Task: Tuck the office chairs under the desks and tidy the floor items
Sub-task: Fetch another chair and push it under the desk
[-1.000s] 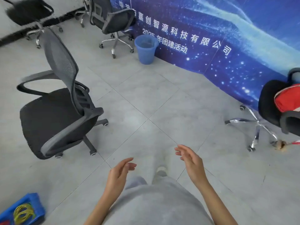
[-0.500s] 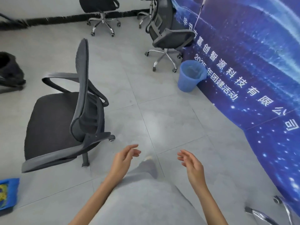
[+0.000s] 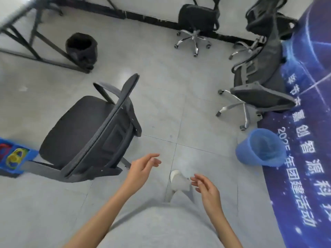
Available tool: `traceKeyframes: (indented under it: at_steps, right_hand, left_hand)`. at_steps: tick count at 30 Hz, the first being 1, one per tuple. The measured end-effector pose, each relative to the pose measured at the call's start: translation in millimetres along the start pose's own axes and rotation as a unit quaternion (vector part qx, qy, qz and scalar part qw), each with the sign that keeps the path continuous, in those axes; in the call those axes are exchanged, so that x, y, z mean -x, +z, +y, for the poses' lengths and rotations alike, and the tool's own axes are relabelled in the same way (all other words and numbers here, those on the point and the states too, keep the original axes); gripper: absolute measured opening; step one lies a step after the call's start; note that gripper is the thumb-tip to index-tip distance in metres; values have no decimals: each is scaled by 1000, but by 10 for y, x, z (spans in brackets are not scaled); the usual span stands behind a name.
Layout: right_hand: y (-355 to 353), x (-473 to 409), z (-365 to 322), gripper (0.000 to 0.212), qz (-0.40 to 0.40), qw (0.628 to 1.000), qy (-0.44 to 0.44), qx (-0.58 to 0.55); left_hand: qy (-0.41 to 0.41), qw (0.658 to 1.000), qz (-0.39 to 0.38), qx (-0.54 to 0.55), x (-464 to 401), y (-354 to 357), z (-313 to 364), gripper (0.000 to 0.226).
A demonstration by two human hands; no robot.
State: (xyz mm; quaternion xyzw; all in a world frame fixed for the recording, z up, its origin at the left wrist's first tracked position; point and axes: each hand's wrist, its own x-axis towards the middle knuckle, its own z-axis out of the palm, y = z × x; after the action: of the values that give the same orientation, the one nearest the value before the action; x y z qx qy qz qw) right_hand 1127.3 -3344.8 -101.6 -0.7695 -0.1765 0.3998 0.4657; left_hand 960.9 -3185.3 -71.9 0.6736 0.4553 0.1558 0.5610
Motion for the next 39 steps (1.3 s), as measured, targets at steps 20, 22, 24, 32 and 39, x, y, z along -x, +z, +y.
traceKeyframes:
  at_steps: [20, 22, 24, 32, 39]
  right_hand:
    - [1929, -2138, -2459, 37, -402, 665, -549, 307]
    - [2103, -2235, -2505, 45, -430, 597, -572, 362]
    - [2233, -2374, -2495, 51, -425, 521, -607, 423]
    - [2559, -2717, -2455, 21, -354, 495, -664, 434]
    - [2839, -2802, -2495, 35, -329, 537, -658, 413]
  left_hand:
    - [-91, 813, 529, -225, -128, -782, 19, 38]
    - [-122, 826, 449, -319, -166, -933, -164, 43]
    - [-154, 838, 391, -348, -198, -1022, -288, 37]
    - [-230, 813, 415, -338, -414, -1175, -311, 37]
    - [-227, 813, 394, -365, -614, -1597, -415, 40]
